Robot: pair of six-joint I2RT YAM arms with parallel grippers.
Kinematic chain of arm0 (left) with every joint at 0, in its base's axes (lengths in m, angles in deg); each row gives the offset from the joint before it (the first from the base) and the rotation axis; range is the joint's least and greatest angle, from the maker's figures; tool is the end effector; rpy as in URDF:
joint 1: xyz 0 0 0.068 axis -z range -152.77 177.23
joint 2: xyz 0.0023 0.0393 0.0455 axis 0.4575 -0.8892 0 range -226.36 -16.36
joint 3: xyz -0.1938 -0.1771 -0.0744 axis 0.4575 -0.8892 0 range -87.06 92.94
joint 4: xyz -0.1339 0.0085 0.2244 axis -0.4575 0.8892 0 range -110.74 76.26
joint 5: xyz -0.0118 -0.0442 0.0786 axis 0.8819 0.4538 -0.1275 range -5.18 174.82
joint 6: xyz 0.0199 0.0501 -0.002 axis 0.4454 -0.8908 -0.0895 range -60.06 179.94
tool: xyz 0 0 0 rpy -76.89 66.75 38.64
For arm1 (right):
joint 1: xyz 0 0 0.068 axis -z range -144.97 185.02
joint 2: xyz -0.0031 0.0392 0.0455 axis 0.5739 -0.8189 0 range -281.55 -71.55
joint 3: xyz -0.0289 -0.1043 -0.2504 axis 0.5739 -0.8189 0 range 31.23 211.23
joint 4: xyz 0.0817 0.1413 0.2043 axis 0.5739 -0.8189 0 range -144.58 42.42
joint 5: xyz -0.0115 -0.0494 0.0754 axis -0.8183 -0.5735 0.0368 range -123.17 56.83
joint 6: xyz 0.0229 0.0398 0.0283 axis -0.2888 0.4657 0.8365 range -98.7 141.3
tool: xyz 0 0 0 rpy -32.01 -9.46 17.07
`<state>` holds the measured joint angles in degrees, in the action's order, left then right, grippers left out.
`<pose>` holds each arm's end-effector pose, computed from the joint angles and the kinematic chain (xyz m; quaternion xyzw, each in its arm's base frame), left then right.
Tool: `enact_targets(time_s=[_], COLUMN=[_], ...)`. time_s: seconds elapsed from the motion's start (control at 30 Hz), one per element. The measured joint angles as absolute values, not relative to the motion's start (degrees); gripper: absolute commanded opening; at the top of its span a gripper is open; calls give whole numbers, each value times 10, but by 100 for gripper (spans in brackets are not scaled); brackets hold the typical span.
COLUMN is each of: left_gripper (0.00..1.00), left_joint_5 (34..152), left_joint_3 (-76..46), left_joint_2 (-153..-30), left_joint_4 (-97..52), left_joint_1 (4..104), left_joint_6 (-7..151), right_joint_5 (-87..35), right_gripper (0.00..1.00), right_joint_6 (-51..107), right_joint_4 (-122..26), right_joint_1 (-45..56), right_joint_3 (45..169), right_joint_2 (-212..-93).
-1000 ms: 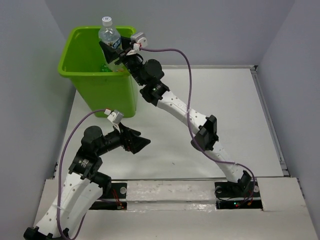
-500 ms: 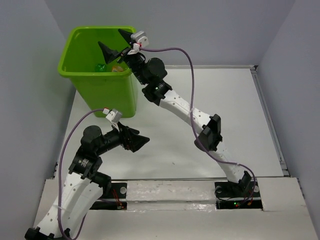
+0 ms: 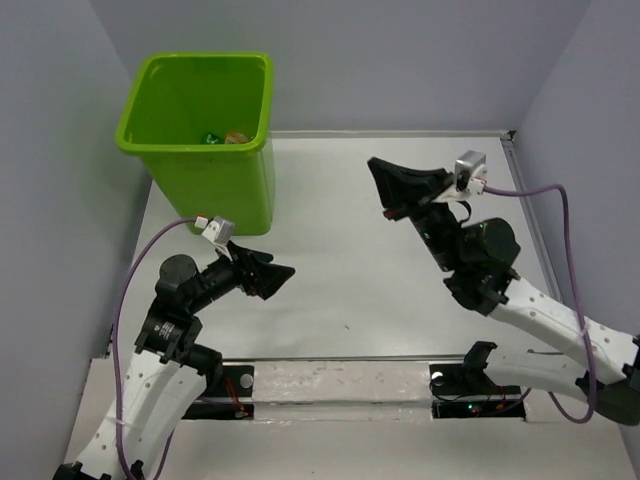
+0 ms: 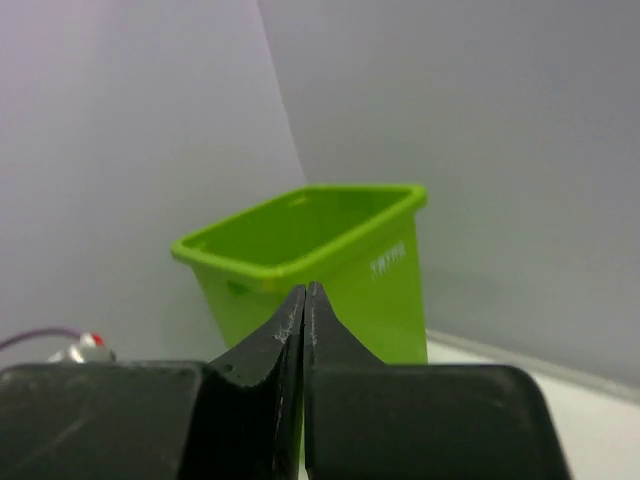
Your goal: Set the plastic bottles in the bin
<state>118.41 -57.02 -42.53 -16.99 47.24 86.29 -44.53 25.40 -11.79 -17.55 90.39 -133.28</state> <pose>0.1127 -0.0620 0.3064 0.1668 0.6865 -0.4544 0.5426 0.1475 0.1812 0.4545 -0.1149 0.4672 0.3741 0.7928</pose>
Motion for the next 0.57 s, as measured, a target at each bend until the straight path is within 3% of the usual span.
enact_targets(time_s=[0.07,0.13,0.17,0.23,0.43,0.57], left_gripper=[99,99,99,99,99,99], left_joint_5=[1184,1182,1180,1177,1160,1145], left_joint_3=[-566,-554,-549,-542,-542,-539], left_joint_2=[-430,-441,-446,-453,-454,-457], left_joint_4=[-183,-197,-207,-225,-257,-272], left_joint_1=[472,472,473,473,474,475], left_joint_6=[871,880,885,896,928,939], right_joint_5=[-470,-485,-493,-510,-554,-566], right_gripper=[0,15,49,97,100,100], right_joint_6=[281,305,320,349,397,407], right_joint_4=[-166,-217,-254,-311,-492,-535], right_joint_1=[-175,-175,-175,-175,-175,-175], right_joint_3=[820,752,715,661,592,619], right_joint_2=[-1234,-1161,-1117,-1045,-849,-805])
